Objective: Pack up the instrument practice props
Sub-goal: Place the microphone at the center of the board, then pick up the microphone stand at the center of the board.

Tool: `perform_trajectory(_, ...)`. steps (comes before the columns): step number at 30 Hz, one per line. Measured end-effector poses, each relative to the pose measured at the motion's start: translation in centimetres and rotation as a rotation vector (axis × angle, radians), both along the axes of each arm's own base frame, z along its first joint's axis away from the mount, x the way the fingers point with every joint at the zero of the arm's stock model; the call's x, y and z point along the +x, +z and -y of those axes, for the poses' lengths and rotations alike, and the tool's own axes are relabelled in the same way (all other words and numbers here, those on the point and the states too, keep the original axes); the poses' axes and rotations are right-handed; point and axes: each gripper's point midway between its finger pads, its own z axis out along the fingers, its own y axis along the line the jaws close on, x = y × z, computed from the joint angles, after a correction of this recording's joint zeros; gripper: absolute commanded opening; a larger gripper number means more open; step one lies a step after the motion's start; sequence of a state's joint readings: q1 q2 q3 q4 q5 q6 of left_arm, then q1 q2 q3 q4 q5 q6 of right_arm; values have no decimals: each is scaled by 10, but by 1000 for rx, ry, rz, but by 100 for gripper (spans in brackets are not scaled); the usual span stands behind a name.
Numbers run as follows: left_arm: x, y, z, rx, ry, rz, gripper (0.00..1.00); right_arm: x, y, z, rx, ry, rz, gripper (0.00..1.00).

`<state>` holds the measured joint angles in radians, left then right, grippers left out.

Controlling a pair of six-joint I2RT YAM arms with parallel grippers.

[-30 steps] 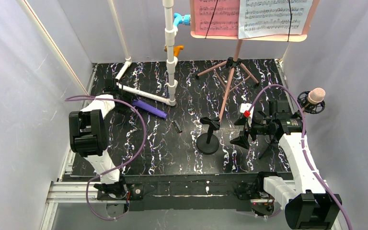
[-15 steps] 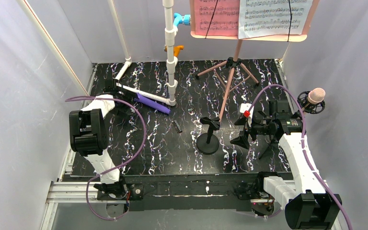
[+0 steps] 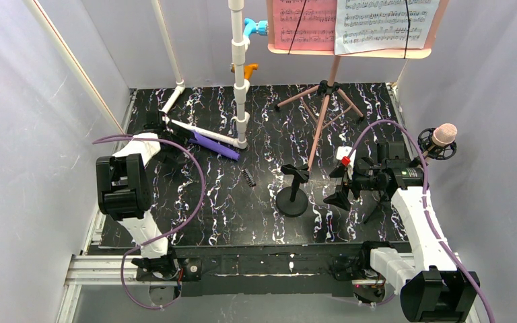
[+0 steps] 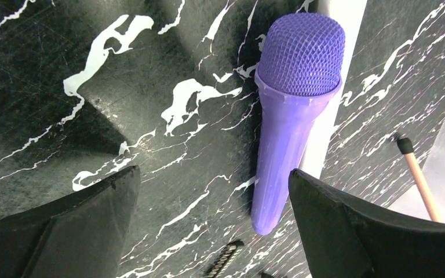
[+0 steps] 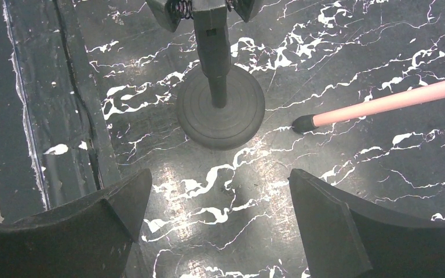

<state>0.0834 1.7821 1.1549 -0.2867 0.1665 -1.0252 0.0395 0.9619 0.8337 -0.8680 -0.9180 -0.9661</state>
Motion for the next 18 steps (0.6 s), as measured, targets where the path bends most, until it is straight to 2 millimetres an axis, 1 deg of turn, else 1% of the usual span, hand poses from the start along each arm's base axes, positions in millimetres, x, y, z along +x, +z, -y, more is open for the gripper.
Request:
perform_trajectory(9, -11, 6, 4, 14, -83, -3, 98, 0, 0, 0, 0, 0, 3, 98)
perform_trajectory(12, -14, 14, 4, 28, -113, 12, 98, 0, 0, 0, 0, 1, 3, 98)
perform_trajectory(18, -19, 39, 3, 71, -177, 78, 98, 1, 0, 0, -1, 1, 4, 98)
